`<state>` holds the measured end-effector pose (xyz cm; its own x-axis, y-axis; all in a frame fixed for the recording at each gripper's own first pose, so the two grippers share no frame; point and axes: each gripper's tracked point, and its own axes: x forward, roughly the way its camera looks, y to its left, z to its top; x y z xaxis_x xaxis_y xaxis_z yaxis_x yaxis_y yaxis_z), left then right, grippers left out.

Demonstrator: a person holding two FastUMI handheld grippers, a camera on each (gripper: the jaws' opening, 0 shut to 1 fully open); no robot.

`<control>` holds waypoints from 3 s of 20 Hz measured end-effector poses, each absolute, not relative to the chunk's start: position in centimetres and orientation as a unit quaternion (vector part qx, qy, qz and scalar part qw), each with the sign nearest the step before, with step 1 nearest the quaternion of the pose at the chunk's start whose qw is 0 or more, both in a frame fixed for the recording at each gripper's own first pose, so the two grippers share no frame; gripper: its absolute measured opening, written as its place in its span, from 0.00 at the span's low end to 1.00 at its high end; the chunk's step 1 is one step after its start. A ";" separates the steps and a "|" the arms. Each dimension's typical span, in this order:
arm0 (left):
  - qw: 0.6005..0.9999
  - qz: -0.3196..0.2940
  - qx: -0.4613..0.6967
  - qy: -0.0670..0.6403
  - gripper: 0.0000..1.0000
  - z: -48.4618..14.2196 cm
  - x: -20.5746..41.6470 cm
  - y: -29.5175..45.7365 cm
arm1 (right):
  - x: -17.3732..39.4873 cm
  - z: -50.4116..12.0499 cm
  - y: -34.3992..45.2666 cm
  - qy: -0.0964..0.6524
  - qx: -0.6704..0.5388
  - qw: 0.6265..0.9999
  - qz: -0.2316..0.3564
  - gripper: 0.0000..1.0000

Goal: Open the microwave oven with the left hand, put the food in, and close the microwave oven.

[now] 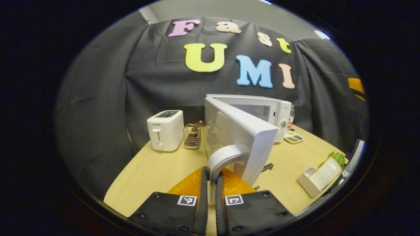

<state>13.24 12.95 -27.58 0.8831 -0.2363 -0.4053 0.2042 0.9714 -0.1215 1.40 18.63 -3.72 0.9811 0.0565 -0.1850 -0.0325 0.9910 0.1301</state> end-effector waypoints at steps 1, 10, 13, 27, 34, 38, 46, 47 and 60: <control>0.971 -0.099 -0.035 0.215 0.35 -27.8 13.1 13.7 | 1.5 -4.2 18.4 0.101 0.066 0.992 0.025 0.96; 0.989 -0.045 -0.025 0.141 0.95 -17.8 8.2 16.1 | 2.9 -9.5 15.7 0.199 0.126 0.970 0.064 0.96; 0.994 -0.030 -0.033 0.097 0.98 -12.6 7.6 16.6 | 2.8 -11.9 15.2 0.242 0.157 0.954 0.079 0.97; 0.999 0.029 -0.017 -0.019 0.98 -0.7 3.4 14.9 | -1.0 -24.7 15.9 0.439 0.195 0.862 0.160 0.98; 0.999 0.046 0.001 -0.009 0.98 -0.8 1.7 12.5 | -3.4 -28.7 17.0 0.502 0.211 0.813 0.206 0.98; 0.998 0.055 0.010 -0.010 0.95 -0.4 0.8 11.5 | -5.0 -29.6 18.3 0.537 0.265 0.769 0.223 0.85; 0.997 0.078 0.002 -0.007 0.96 -0.8 -0.9 11.6 | -5.6 -29.2 19.2 0.560 0.356 0.714 0.223 0.35; 0.997 0.078 0.003 -0.005 0.96 -1.1 -0.8 11.6 | -5.5 -28.8 19.2 0.557 0.355 0.715 0.229 0.35; 0.999 0.040 -0.012 -0.019 1.00 -1.4 6.4 13.1 | 2.5 -20.9 23.2 0.463 0.379 0.764 0.242 0.35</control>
